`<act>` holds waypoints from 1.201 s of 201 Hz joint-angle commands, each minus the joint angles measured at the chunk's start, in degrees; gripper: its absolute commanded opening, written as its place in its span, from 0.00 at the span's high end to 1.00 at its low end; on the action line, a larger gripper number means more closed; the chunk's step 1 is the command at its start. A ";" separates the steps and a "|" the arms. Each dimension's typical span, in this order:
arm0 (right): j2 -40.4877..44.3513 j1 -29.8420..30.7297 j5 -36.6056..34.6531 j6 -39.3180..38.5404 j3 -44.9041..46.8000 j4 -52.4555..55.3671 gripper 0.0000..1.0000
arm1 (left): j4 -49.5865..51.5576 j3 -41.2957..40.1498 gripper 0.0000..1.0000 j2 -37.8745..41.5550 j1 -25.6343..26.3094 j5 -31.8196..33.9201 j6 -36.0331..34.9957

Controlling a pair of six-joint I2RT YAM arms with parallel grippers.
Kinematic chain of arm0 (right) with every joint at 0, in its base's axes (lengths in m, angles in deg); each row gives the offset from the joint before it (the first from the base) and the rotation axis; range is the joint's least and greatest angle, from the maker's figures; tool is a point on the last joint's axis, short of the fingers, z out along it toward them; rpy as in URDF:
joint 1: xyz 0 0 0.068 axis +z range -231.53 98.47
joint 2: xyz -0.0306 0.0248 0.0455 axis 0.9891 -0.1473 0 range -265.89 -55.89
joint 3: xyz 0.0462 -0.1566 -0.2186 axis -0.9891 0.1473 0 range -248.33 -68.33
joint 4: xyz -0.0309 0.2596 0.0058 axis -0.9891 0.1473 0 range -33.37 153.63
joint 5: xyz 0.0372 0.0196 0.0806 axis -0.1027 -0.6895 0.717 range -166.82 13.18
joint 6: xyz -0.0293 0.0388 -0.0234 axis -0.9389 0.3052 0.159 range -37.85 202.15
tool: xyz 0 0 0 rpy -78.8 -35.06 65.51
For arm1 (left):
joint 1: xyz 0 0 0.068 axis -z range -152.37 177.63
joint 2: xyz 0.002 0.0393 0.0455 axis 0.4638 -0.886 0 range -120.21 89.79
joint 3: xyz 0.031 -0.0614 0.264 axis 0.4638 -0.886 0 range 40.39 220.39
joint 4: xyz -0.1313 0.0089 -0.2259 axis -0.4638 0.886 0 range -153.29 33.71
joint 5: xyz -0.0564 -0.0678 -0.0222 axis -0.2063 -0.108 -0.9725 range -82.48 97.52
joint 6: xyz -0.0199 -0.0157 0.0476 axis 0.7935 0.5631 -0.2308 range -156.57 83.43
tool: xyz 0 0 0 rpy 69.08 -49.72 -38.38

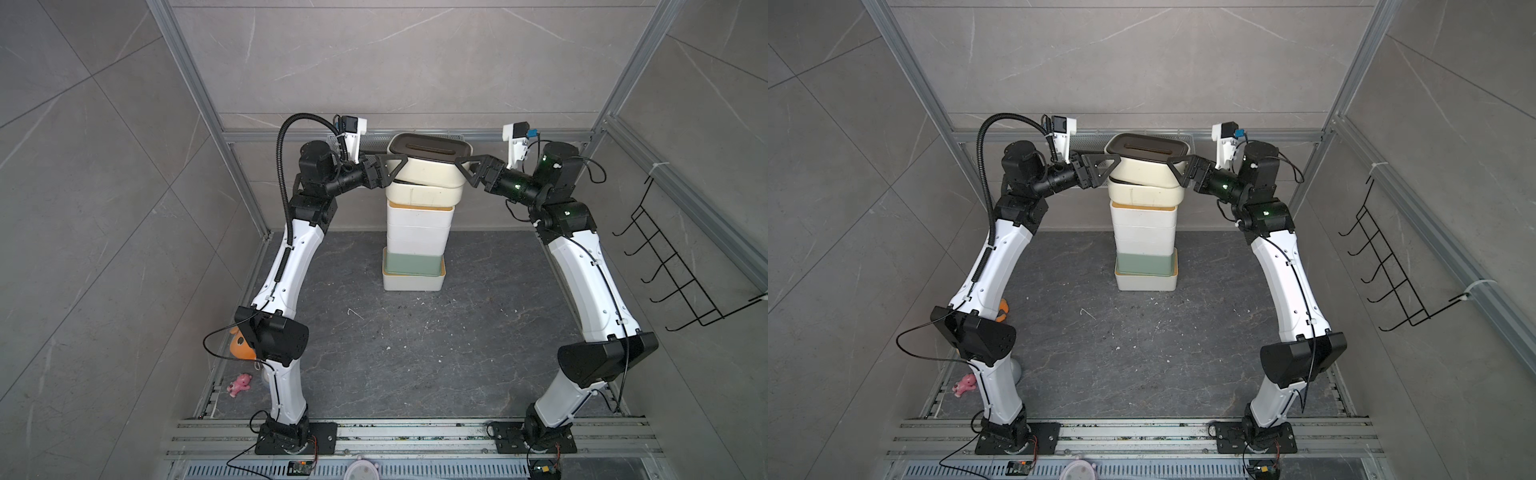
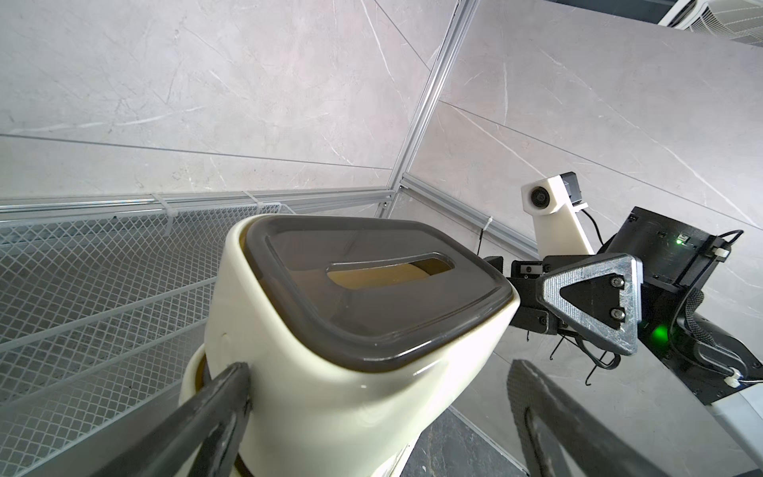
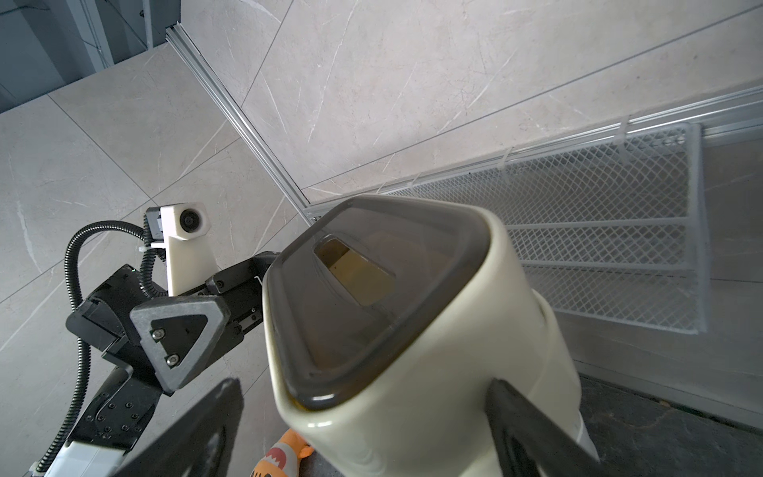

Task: Stack the tissue boxes
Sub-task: Adjust the tissue box on the tissue box.

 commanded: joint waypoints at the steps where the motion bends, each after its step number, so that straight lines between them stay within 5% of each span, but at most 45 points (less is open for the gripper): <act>1: -2.42 2.34 3.93 -0.19 -2.09 1.07 0.06 | -0.36 0.13 0.01 3.55 3.26 -5.20 -1.83; 115: -3.98 2.43 3.12 -0.54 -4.48 3.11 0.06 | -1.29 -1.31 0.02 3.38 3.29 -4.94 -1.84; 241: -0.62 2.44 -1.99 -3.35 -2.82 5.25 0.00 | 4.83 3.03 0.00 2.15 2.35 3.39 -1.27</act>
